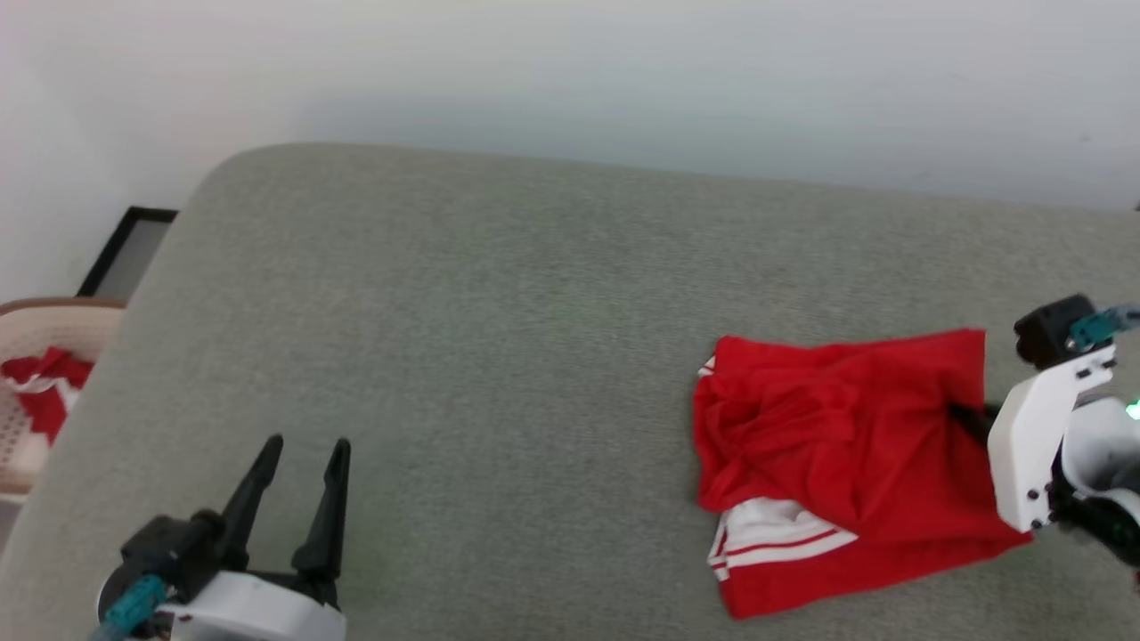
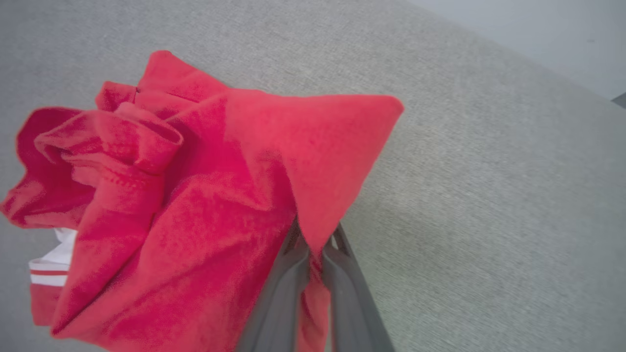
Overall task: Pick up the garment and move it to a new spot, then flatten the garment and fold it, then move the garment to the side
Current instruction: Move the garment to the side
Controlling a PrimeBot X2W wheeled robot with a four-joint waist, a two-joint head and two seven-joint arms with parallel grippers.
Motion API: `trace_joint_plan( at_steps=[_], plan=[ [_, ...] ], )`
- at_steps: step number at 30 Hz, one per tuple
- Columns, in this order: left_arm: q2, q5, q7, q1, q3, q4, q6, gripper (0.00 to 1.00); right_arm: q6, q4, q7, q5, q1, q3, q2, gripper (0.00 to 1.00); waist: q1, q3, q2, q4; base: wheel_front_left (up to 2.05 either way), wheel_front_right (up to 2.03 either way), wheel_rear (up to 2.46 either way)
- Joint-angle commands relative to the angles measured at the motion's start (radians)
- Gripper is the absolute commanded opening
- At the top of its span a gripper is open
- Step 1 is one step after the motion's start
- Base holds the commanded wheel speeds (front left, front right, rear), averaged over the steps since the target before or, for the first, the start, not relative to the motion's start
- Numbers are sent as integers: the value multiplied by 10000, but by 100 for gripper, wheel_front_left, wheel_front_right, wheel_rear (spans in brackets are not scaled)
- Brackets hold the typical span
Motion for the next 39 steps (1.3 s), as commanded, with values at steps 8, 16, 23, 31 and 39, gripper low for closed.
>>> trace_joint_plan(
  at_steps=[8,16,23,31,39],
  plan=[
    [285,-30,9,-835,-420,-53,-38,100,-11,-518,-28,-383,-795,214,-769,0,0,286,0,-996,0,0,0],
    [598,-103,9,-1778,-960,-19,-38,100,-13,-500,-549,-730,-1883,869,-1641,0,0,835,0,-2018,0,0,0],
    [850,-149,9,-2644,-1470,29,-38,100,-11,-112,-1385,-1080,-2958,1685,-2381,0,0,1479,0,-2789,0,0,0],
    [1173,-270,9,-3668,-2036,115,-38,100,-13,826,-2527,-1278,-4303,2591,-2976,0,0,2402,0,-3490,0,0,0],
    [1469,-262,9,-4335,-2413,85,-38,100,-13,1964,-3661,-1643,-5290,3128,-3219,0,0,3228,0,-4017,0,0,0]
  ],
)
